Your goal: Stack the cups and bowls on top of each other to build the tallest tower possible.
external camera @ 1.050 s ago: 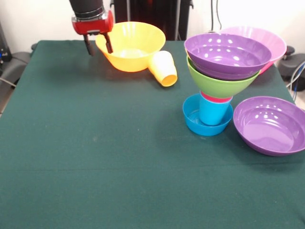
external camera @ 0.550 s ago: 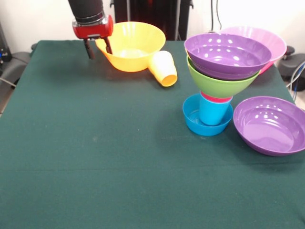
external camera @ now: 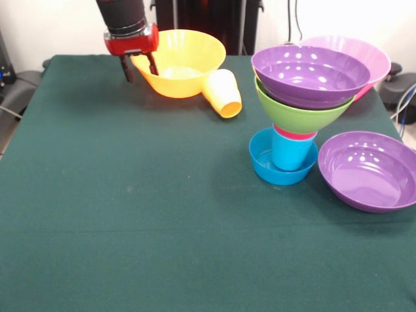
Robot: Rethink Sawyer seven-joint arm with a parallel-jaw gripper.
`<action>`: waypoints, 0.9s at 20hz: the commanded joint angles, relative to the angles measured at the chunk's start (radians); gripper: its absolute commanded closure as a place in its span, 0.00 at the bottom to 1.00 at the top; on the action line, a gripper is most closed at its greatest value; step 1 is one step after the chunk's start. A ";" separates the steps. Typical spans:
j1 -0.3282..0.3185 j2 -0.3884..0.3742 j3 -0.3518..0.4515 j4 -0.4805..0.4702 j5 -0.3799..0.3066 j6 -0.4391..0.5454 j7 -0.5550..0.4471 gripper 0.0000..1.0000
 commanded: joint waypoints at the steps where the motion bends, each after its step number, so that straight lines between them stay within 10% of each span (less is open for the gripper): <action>1: 0.031 0.019 -0.046 -0.084 -0.096 0.041 -0.287 0.00; 8: 0.036 0.003 -0.048 -0.079 -0.093 0.049 -0.284 0.00; 9: 0.037 0.002 -0.048 -0.080 -0.092 0.049 -0.286 1.00; 18: 0.045 -0.015 -0.039 -0.079 -0.056 0.075 -0.298 1.00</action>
